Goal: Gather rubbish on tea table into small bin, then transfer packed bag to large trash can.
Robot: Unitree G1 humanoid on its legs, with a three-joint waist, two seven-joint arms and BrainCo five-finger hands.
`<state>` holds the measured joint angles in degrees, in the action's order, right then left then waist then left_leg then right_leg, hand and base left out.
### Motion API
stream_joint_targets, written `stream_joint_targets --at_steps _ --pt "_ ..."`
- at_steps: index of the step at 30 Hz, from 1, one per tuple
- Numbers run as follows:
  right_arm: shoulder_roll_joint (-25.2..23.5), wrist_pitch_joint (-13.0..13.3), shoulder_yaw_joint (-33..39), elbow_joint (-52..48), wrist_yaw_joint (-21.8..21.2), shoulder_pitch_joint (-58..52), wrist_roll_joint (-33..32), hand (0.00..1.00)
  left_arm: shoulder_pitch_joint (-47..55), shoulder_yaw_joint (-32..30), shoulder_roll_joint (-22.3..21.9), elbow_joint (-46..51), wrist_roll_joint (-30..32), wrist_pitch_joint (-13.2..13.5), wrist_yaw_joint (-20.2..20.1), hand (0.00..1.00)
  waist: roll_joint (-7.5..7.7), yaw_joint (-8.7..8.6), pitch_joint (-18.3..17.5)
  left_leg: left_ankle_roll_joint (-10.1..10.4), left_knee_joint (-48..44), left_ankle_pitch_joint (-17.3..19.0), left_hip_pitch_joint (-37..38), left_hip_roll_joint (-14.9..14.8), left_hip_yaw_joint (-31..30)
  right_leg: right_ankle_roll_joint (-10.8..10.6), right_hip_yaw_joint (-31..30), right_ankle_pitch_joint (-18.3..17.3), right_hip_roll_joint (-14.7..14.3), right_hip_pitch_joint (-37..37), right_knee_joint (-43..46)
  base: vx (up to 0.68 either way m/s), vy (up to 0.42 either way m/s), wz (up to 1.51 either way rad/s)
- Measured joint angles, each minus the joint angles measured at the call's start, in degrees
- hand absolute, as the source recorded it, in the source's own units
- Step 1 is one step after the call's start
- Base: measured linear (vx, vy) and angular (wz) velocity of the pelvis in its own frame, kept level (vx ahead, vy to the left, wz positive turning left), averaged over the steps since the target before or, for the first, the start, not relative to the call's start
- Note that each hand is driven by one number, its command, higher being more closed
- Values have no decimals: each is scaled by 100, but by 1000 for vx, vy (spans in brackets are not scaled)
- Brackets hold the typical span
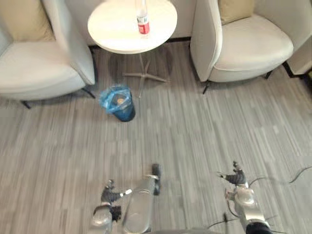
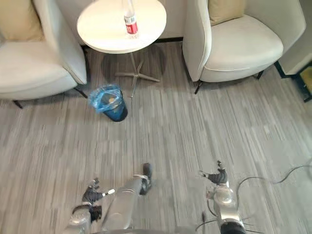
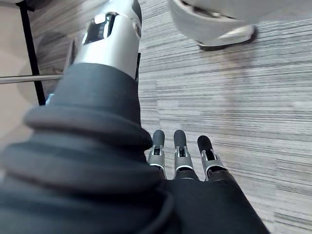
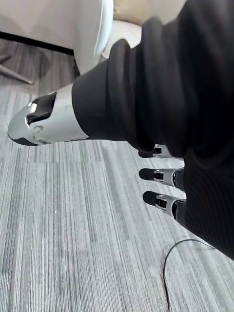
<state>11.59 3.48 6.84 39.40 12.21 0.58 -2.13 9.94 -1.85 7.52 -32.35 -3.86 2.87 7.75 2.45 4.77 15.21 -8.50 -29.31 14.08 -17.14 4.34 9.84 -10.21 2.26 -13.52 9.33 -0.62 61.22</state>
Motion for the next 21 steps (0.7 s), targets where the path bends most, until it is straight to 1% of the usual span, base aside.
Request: stream_joint_targets --at_steps 1,2,3,4,5,6,7,8,9,10,11,12,13,14,15,16,17,18,19,20,21 --pt "0 21 -104 -59 -9 -134 10 0 -6 14 4 5 -2 19 9 0 -140 -115 -1 -3 629 28 963 31 -310 485 515 -275 -31 555 235 637 83 49" --pt "-3 26 -109 -97 -10 -182 17 0 -18 20 10 12 -1 32 6 0 -183 -132 -31 1 849 26 1213 31 -445 612 675 -352 -47 824 121 612 59 57" --pt "-1 26 -108 -155 -10 -234 28 0 -46 21 14 12 -2 35 6 0 -203 -173 -43 7 1012 22 1421 23 -553 697 806 -408 -68 1067 -92 565 -26 68" --pt "3 32 -104 -273 -8 -281 48 0 -130 23 34 -14 0 37 5 0 -209 -287 -47 14 1232 18 1692 14 -780 692 859 -510 -147 1517 -852 556 -60 95" --pt "14 39 -96 -257 -10 -309 48 0 -224 27 48 -103 0 37 1 0 -212 -400 -39 14 1303 18 1835 2 -931 677 796 -496 -240 1727 -1648 663 -113 128" --pt "12 20 -57 -245 -9 -385 47 0 -318 27 52 -210 1 27 1 0 -215 -474 -37 86 1358 57 2025 -34 -1149 569 541 -271 -369 1904 -2923 444 -108 111" --pt "7 14 -55 -245 -8 -431 48 0 -324 27 61 -208 1 26 1 0 -212 -495 -36 197 1358 119 2131 -57 -1236 556 411 -20 -428 1920 -3544 550 -162 139" --pt "-27 -2 -50 -243 -2 -552 47 0 -310 27 81 -232 6 25 5 0 -215 -552 -60 551 1329 333 2357 -197 -1426 640 274 1194 -528 1786 -4148 563 -208 109" --pt "-11 -10 -39 -237 -4 -568 47 0 -352 28 38 -326 7 25 8 0 -291 -556 -76 637 1314 389 2429 -336 -1490 821 280 1179 -597 1717 -4050 571 -217 95" --pt "-42 -12 -9 -255 -4 -568 48 0 -329 41 39 -346 8 28 6 0 -344 -501 -130 678 1204 377 2426 -457 -1553 925 363 1084 -671 1700 -3964 605 -244 52" --pt "-77 9 14 -322 -1 -478 48 0 -373 59 43 -445 9 23 3 0 -344 -469 -123 838 690 285 2200 -514 -1556 1032 566 901 -649 1647 -3829 571 -250 68" --pt "-79 10 8 -384 -1 -467 47 0 -395 98 -22 -523 9 15 -1 0 -379 -500 -101 1219 -314 45 1824 -564 -1399 1128 746 808 -646 1359 -3920 556 -247 77" --pt "-87 8 0 -422 -1 -473 48 0 -382 119 -60 -531 9 15 -5 0 -382 -481 -90 1405 -961 -227 1571 -681 -1283 1157 777 767 -653 1129 -4053 502 -210 71" --pt "-128 12 -5 -488 9 -450 46 0 -371 185 -88 -543 10 15 -13 0 -360 -397 -35 1287 -1802 -213 1219 -989 -823 1188 834 730 -702 610 -4338 567 -186 46" --pt "-154 25 -5 -535 11 -424 44 0 -370 235 -100 -543 11 17 -15 0 -300 -350 10 1126 -2079 -35 1011 -1199 -423 1189 852 729 -695 188 -4586 532 -163 32" --pt "-158 40 9 -572 12 -399 45 0 -366 246 -114 -542 11 18 -19 0 -286 -330 10 1100 -2025 51 911 -1251 -289 1189 864 729 -671 52 -4673 460 -109 14" --pt "-149 61 58 -658 19 -309 45 0 -367 245 -158 -544 13 19 -18 0 -268 -271 24 1109 -1557 172 711 -1270 -70 1188 868 729 -612 -120 -4783 245 -25 1" --pt "-142 81 90 -694 23 -267 45 0 -367 246 -184 -547 24 19 -18 0 -247 -248 37 1112 -1161 172 629 -1262 21 1188 869 729 -591 -149 -4813 277 12 -9" --pt "-133 116 178 -768 35 -223 44 0 -376 284 -198 -548 77 20 -16 0 -425 -249 -2 1227 -14 -151 578 -1243 153 1080 883 665 -598 -223 -4851 253 64 -5" --pt "-41 111 202 -893 49 -277 45 0 -324 327 -234 -556 138 22 -14 0 -660 -275 -35 952 787 -990 501 -1330 162 854 874 472 -794 -303 -4846 256 81 1" --pt "-88 97 228 -892 54 -271 47 0 -383 351 -204 -627 153 24 -14 0 -635 -269 -15 884 728 -891 562 -1313 218 801 836 321 -760 -367 -4837 232 75 19"
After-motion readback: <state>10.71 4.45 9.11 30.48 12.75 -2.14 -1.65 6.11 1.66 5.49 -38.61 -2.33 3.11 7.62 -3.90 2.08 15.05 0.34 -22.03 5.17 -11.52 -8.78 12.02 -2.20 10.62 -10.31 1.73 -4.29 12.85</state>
